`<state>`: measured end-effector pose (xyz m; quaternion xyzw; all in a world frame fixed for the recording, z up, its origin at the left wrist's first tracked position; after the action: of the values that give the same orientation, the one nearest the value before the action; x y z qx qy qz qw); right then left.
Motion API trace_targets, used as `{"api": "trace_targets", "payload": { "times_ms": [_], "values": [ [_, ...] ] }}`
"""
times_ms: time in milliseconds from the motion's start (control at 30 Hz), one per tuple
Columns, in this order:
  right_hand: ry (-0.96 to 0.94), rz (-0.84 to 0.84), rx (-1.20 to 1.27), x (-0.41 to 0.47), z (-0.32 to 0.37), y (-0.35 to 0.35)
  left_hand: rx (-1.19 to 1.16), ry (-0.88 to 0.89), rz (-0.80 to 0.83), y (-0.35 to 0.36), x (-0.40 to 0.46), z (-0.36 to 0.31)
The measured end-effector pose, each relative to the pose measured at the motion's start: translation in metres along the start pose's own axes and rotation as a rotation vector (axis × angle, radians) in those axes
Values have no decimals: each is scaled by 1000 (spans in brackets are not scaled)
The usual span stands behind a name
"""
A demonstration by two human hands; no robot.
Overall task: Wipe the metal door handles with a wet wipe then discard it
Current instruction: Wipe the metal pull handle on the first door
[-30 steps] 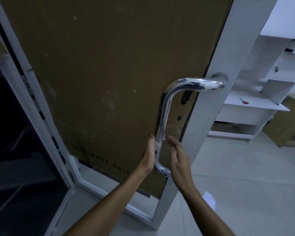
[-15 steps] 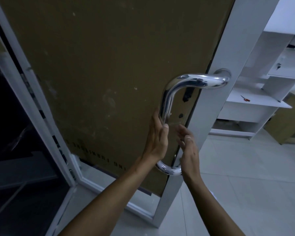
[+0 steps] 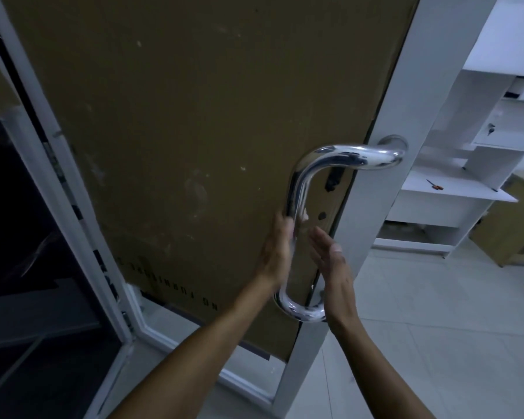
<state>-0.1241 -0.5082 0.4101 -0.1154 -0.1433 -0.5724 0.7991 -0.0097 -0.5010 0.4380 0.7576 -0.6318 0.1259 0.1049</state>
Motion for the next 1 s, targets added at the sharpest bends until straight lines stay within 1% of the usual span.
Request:
{"api": "trace_targets", "payload": {
  "times_ms": [67,133,200,300,400,467,567,633,700,767,833,900,1000],
  "values": [
    [-3,-13,9,2,0,0,-180,-44,58,-7,11,-13],
    [3,-29,8,2,-2,0,-221,-36,58,-7,6,-14],
    [1,-44,11,1,-5,-2,-143,4,-5,1,-9,2],
    [16,-58,29,0,-11,-5,88,86,-101,19,-37,28],
    [35,-56,56,0,-14,-6,376,73,-175,36,-54,43],
    [23,-48,58,0,-13,-7,413,53,-225,39,-54,44],
    [13,-22,61,3,-7,-8,372,87,-301,38,-39,22],
    [11,-8,69,4,-5,-12,332,70,-331,29,-24,5],
    [5,8,60,6,-2,-14,248,-5,-276,17,-9,-9],
    [9,35,57,7,1,-13,69,-80,-171,6,6,-22],
    [13,71,65,9,4,-10,-99,-101,-110,-3,15,-31],
    [8,116,67,9,7,-5,-136,-94,-98,-5,13,-36],
    [27,183,90,7,5,3,-159,-65,-68,6,-5,-23]
  ]
}}
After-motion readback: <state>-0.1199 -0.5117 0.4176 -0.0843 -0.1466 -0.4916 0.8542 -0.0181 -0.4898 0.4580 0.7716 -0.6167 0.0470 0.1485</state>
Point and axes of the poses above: each hand's wrist, its own x-axis towards the middle knuckle, its own y-axis out of the palm, z = x × y, the point moved 4 cm from there along x, towards the middle knuckle, and after that the axes turned 4 degrees about z, right-handed, at the moved point
